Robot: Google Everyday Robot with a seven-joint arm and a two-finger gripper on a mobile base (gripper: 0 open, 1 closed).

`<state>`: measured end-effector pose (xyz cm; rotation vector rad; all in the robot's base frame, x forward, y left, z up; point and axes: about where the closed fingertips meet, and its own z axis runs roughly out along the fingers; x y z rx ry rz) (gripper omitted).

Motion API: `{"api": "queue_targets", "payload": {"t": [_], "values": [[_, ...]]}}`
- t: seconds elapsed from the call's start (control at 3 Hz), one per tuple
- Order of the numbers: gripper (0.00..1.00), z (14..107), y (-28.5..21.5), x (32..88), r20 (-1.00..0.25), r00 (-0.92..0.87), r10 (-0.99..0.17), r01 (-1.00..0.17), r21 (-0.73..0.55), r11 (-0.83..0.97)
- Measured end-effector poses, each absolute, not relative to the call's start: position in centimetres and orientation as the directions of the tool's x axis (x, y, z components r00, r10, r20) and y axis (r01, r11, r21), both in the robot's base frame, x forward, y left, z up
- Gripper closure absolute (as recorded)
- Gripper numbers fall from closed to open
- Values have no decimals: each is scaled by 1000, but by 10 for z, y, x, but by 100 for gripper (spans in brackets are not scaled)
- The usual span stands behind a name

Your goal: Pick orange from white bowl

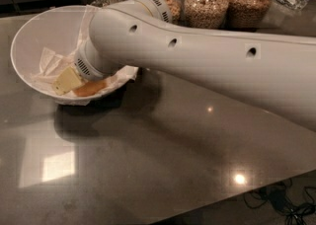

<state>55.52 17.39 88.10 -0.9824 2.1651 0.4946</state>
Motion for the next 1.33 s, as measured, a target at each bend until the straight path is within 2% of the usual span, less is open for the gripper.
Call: {"api": "queue_targets", "payload": {"t": [0.67, 1.0, 1.33], "values": [[18, 876, 185, 548, -697, -486, -527, -779, 73, 622], [37, 876, 185, 548, -697, -486, -527, -779, 73, 622], [60, 876, 185, 548, -697, -486, -527, -779, 73, 622]]}}
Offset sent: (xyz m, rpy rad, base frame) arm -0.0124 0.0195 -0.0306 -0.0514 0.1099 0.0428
